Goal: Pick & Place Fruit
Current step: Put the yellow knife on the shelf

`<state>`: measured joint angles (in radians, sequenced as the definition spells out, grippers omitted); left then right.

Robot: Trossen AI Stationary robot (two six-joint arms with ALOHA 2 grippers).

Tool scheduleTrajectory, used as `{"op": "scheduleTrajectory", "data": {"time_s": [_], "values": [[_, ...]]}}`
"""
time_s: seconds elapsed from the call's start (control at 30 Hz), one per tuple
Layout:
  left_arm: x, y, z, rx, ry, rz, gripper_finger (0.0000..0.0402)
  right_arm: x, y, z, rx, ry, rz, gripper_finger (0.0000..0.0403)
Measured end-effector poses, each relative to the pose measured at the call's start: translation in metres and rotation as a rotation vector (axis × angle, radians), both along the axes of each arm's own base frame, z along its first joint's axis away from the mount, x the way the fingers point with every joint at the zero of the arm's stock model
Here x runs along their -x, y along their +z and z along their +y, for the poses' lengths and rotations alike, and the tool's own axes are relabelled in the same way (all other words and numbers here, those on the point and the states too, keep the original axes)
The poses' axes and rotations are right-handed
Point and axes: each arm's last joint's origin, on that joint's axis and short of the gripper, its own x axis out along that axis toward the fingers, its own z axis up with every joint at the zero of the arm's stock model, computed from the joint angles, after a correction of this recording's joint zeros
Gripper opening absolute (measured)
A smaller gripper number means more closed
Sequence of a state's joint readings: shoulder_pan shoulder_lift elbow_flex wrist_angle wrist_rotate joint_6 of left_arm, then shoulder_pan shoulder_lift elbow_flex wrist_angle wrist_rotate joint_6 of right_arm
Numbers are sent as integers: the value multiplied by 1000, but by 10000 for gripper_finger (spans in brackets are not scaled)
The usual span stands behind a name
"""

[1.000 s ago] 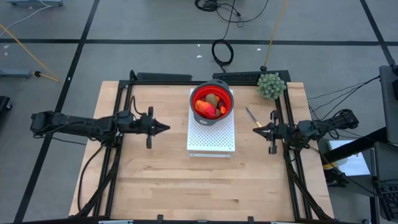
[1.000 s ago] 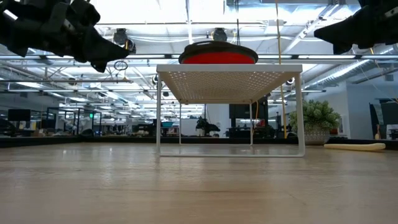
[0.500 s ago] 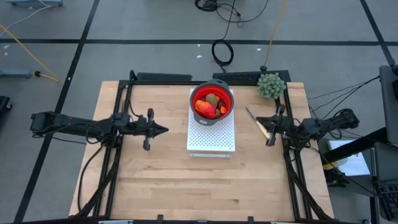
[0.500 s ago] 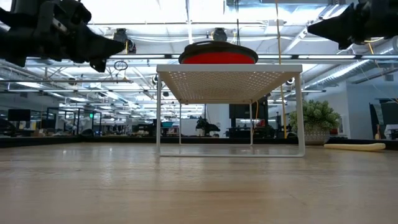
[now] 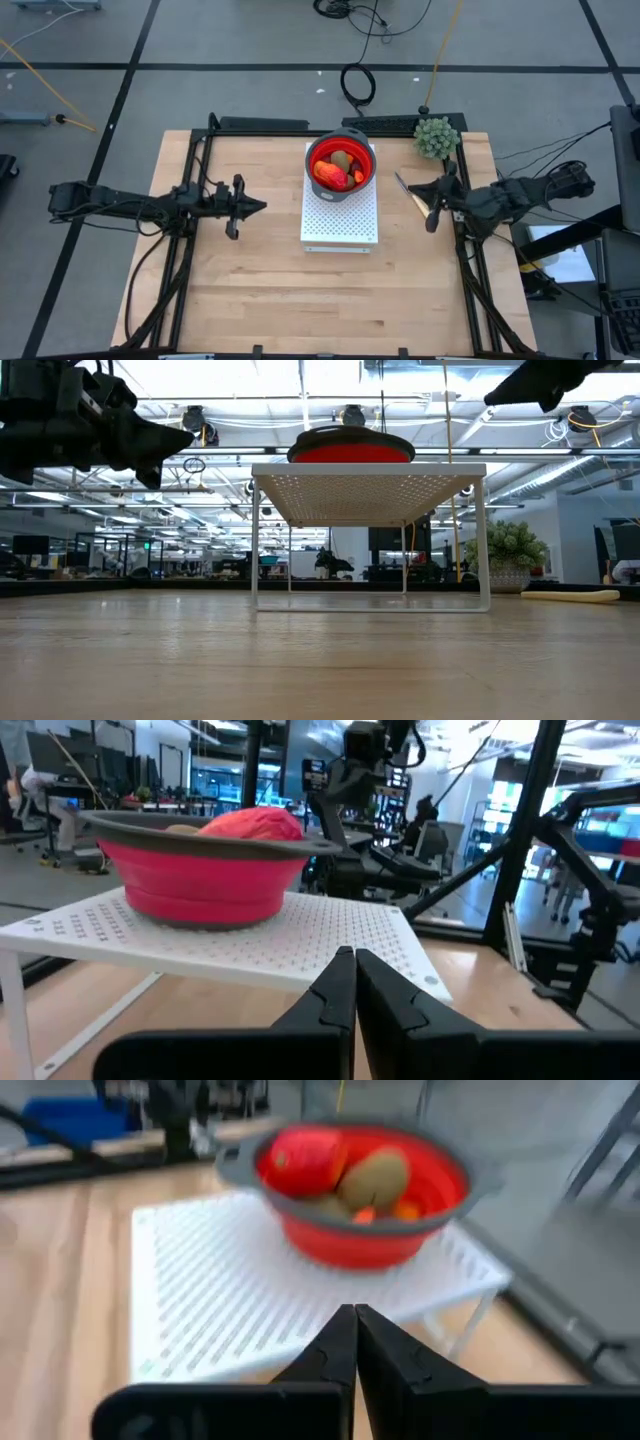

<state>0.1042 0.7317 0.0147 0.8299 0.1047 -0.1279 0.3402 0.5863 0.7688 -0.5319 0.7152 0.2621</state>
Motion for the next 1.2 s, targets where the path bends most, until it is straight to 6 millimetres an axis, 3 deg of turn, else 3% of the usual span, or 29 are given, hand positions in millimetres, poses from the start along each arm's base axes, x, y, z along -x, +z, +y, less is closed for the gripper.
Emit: {"op": "scheduleTrajectory", "data": {"time_s": [0.2,0.53,0.73,0.87,1.2], "values": [[0,0,0,37,-4,1,18,-7,8,1,-176,-23,225,2],[0,0,2,39,53,1,19,0,-12,-7,-441,-112,619,2],[0,0,2,51,57,1,19,4,-15,-13,-519,-81,725,9],[0,0,2,65,61,0,19,4,-17,-17,-535,-66,745,49],[0,0,2,68,74,-1,19,7,-47,-28,-610,-131,833,213]]}}
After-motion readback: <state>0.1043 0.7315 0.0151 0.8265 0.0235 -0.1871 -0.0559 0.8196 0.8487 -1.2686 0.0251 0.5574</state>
